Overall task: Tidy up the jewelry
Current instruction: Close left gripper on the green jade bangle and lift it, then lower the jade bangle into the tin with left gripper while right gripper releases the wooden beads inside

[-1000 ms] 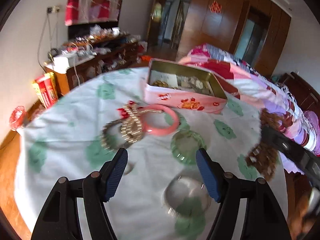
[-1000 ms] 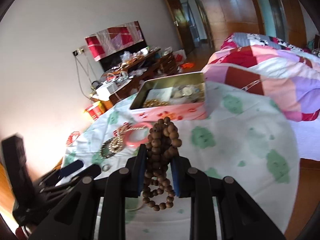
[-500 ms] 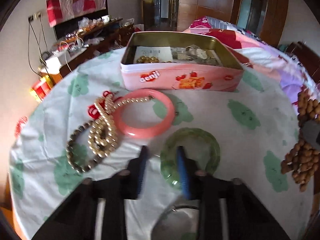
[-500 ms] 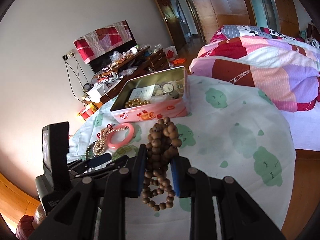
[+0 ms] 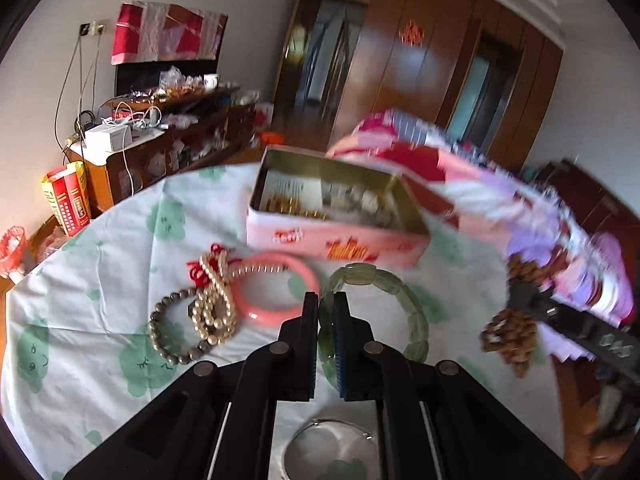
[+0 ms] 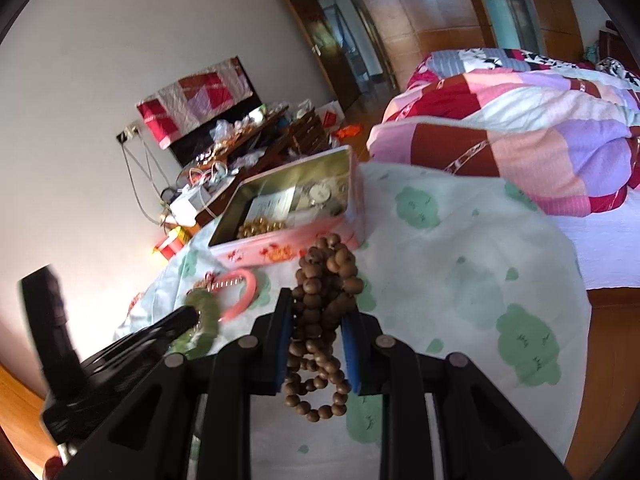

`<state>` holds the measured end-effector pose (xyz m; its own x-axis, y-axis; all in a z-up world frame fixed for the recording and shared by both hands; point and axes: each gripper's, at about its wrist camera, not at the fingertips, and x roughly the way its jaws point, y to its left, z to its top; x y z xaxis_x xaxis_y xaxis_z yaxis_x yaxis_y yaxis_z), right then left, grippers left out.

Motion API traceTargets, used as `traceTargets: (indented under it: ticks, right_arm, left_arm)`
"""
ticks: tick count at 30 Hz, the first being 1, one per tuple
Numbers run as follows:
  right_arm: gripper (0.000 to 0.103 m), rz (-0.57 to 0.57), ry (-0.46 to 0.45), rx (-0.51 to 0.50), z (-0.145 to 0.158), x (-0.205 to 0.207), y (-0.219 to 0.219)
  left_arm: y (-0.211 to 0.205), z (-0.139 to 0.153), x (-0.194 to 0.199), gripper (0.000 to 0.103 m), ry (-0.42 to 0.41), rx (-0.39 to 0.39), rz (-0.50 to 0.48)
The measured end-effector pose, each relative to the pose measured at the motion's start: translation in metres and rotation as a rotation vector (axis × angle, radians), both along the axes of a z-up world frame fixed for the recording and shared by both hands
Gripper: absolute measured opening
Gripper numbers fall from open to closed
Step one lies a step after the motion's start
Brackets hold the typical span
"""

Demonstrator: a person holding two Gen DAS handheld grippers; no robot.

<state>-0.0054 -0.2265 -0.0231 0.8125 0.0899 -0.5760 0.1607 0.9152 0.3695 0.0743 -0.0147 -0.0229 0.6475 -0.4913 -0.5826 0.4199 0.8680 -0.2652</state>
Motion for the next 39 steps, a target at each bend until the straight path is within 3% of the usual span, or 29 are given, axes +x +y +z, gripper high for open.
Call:
traceTargets:
  ticks: [5, 11, 24, 30, 39]
  right_arm:
    - [0.026, 0.014, 0.019, -0.024, -0.003, 0.012, 0.005]
    - [0.026, 0.042, 0.000, -0.039, 0.002, 0.031, 0.006]
    - [0.026, 0.004, -0.088, -0.089, 0.013, 0.096, 0.005]
    - [0.026, -0.024, -0.114, -0.162, 0.012, 0.130, 0.013]
    - [0.026, -0.014, -0.079, -0.152, -0.005, 0.162, 0.012]
  left_arm:
    - [-0.004, 0.001, 0.001, 0.006, 0.002, -0.031, -0.010]
    - [-0.007, 0.017, 0.018, 0.006, -0.051, -0.073, -0.011]
    - [-0.034, 0.023, 0.090, 0.006, -0.155, -0.033, 0.032]
    - [-0.047, 0.009, 0.129, 0.006, -0.108, -0.009, 0.042]
    - [-0.065, -0.017, 0.152, 0.006, -0.022, 0.102, 0.081]
